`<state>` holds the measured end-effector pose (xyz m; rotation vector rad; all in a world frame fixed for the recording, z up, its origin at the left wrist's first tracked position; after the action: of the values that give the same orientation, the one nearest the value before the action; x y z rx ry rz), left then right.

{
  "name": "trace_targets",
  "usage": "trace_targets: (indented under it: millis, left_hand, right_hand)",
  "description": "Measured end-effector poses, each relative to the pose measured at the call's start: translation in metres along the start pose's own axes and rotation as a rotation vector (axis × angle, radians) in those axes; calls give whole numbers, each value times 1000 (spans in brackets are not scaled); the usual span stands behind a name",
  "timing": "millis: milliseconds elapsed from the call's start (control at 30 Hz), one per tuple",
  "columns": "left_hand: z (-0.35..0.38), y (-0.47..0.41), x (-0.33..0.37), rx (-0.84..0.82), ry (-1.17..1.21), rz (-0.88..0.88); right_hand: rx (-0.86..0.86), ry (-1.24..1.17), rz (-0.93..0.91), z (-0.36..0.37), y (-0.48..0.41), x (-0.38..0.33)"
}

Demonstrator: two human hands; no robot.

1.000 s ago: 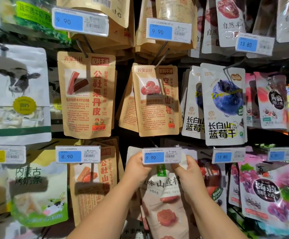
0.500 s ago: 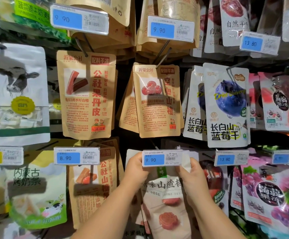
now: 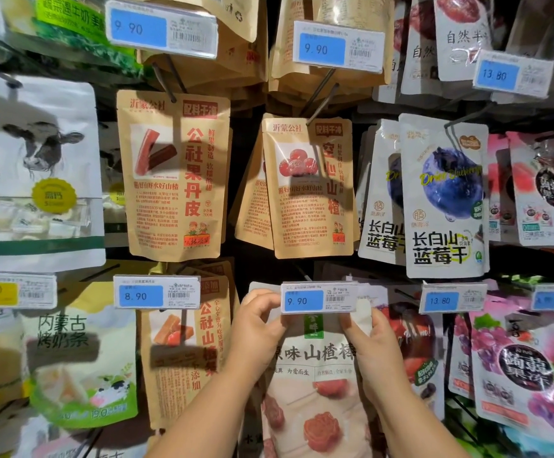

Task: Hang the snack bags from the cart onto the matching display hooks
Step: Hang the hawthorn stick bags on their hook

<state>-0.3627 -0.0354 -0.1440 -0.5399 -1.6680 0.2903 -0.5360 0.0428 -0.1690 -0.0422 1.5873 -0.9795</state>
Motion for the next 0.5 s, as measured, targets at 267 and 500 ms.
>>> trace_targets:
  millis: [267,500]
  left_hand:
    - [-4,-3,-18,71,45,-106]
    - [-3,-2,-18,57,107,-164]
  right_hand:
    - [-15,66,71,-8,10,16]
    - [8,163,69,-3,14,19]
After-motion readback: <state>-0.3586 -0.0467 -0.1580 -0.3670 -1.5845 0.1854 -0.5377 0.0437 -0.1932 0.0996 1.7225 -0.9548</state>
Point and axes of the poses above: each hand's wrist, its own y-axis away from the middle knuckle, its own z-axis out of the palm, x = y × z, the point moved 3 cm from there along -y, towards the middle knuckle, and after that the axes turned 13 degrees about -z, right-handed, at the moved point
